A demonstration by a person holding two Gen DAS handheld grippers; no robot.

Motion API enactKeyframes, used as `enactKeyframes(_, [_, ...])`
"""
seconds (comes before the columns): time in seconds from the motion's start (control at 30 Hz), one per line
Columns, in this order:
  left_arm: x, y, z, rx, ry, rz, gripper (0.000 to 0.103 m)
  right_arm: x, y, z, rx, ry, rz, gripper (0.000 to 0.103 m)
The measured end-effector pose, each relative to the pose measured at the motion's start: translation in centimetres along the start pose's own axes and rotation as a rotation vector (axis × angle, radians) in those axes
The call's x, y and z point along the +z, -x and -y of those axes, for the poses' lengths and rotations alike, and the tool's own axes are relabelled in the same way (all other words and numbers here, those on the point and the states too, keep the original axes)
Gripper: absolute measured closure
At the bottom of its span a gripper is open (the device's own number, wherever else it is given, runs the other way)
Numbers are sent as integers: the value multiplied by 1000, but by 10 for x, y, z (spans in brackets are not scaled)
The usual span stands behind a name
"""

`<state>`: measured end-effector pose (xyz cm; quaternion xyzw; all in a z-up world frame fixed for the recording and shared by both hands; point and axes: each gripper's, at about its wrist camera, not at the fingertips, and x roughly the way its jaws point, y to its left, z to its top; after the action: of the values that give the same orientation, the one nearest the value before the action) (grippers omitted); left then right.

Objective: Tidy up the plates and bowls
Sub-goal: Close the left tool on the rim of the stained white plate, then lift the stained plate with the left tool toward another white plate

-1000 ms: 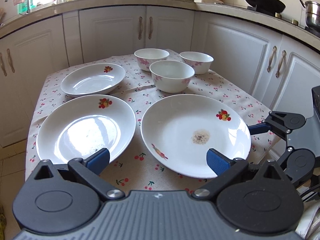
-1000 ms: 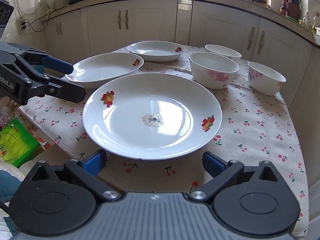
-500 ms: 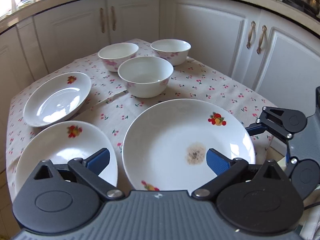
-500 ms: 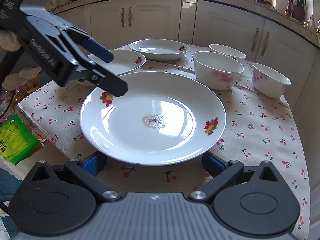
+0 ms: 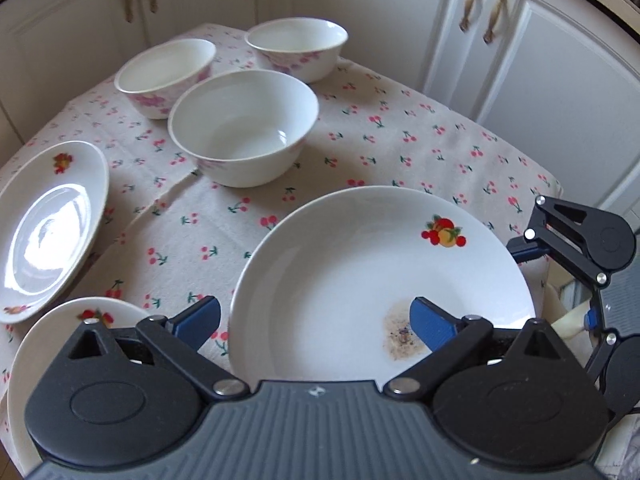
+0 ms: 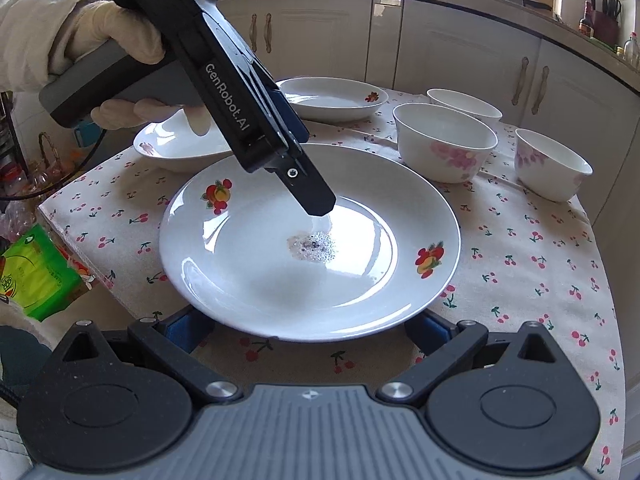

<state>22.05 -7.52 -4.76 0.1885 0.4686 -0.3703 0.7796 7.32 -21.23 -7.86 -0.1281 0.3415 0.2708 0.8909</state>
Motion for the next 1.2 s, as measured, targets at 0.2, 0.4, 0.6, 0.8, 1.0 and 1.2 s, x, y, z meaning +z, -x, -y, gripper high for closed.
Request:
enactKeyframes(0.2, [10, -12, -6, -73, -7, -92, 8, -1, 0, 2, 8, -5, 2, 0])
enactKeyframes(0.4, [14, -16, -9, -99, -2, -131, 11, -1, 0, 1, 5, 0, 1, 0])
enactKeyframes(0.6, [16, -19, -12, -130, 5, -193, 11, 0, 0, 0, 6, 7, 0, 0])
enactKeyframes(0.8, [18, -22, -14, -147, 15, -216, 11, 1, 0, 0, 7, 6, -1, 0])
enactKeyframes(1.0, [19, -25, -14, -156, 26, -220, 11, 2, -1, 0, 7, 4, -11, 0])
enactKeyframes(1.2, [17, -22, -14, -162, 31, -202, 11, 6, -3, 0, 8, 1, -32, 0])
